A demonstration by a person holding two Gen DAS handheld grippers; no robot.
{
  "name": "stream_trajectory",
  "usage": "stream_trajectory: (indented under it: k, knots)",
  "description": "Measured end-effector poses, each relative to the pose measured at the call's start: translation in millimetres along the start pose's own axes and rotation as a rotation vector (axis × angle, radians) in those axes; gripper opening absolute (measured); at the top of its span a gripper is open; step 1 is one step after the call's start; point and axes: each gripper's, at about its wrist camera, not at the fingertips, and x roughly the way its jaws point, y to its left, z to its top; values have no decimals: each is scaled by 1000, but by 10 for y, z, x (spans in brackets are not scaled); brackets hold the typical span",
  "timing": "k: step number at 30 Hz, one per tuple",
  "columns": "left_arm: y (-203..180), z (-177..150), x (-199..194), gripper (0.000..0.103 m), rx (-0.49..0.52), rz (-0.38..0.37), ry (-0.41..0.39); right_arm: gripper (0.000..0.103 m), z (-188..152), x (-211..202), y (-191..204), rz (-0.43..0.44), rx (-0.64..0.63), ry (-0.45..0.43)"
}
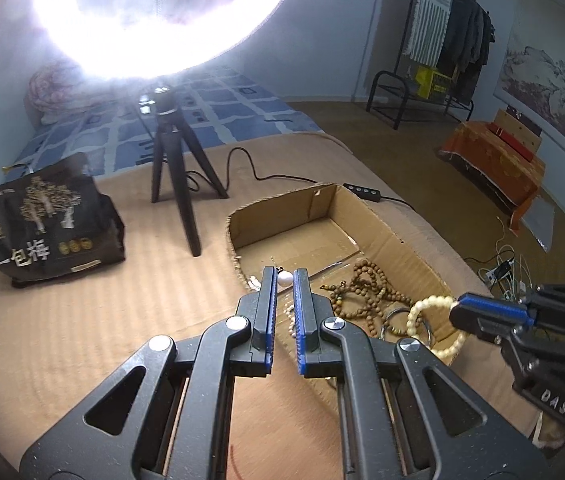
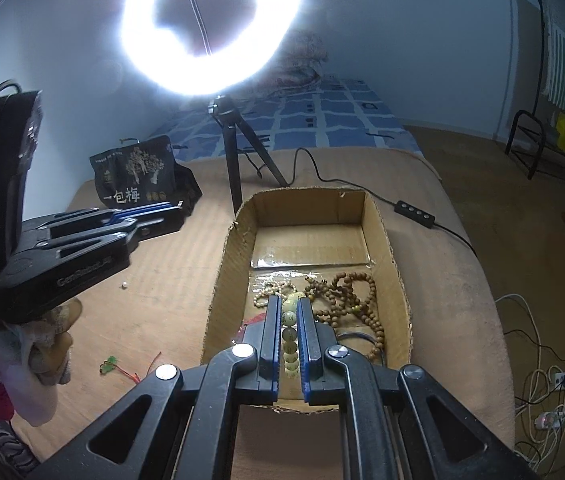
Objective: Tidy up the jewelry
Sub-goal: 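Carry the bracelet and pearl earring over the cardboard box with both tools, then open both tools to drop the bracelet and earring into the box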
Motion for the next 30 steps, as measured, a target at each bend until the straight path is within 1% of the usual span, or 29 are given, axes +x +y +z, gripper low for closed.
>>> stream_trajectory:
  k: [12, 22, 23, 25, 26, 27, 28, 29, 30]
  knots:
    - [-159, 29, 471, 6, 11, -11, 53, 5, -69, 260, -168, 1, 27, 50]
    - [-179, 9, 654, 6, 10, -1, 86, 6, -121, 375, -298, 12, 63, 80]
    - [-184, 10, 665, 6, 11, -2, 89, 7, -121, 380, -298, 14, 65, 82]
    - [-200, 6, 686, 6, 14, -2, 98, 18, -122, 390, -309, 14, 71, 85]
    - [-205, 4, 692, 6, 15, -2, 100, 26, -121, 398, -316, 13, 73, 83]
    - [-210, 0, 699, 6, 15, -2, 105, 28, -123, 394, -324, 11, 76, 79]
    - [-211, -3, 708, 7, 13, -1, 111, 29, -122, 393, -329, 9, 78, 80]
    - [-211, -5, 717, 17, 12, 0, 115, 31, -121, 396, -331, 8, 79, 80]
    - [-207, -4, 718, 34, 8, 1, 117, 33, -122, 393, -332, 4, 79, 80]
